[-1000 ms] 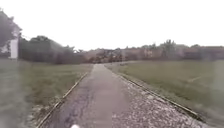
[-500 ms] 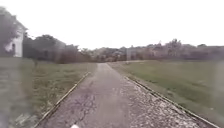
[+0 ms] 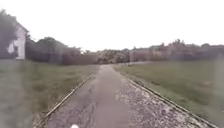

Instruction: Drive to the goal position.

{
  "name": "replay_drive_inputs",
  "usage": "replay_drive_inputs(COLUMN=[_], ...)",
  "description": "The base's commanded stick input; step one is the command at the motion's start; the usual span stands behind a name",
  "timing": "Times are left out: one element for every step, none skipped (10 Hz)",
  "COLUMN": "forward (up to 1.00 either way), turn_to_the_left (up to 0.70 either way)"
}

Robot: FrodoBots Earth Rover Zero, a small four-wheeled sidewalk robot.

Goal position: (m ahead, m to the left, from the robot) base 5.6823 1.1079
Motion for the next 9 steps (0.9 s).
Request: replay_drive_inputs(forward=[0.70, 0.70, 0.70, 0.70, 0.70, 0.70, 0.70, 0.70, 0.70], turn_to_the_left=[0.00, 0.00, 0.00, 0.00, 0.00, 0.00, 0.00, 0.00, 0.00])
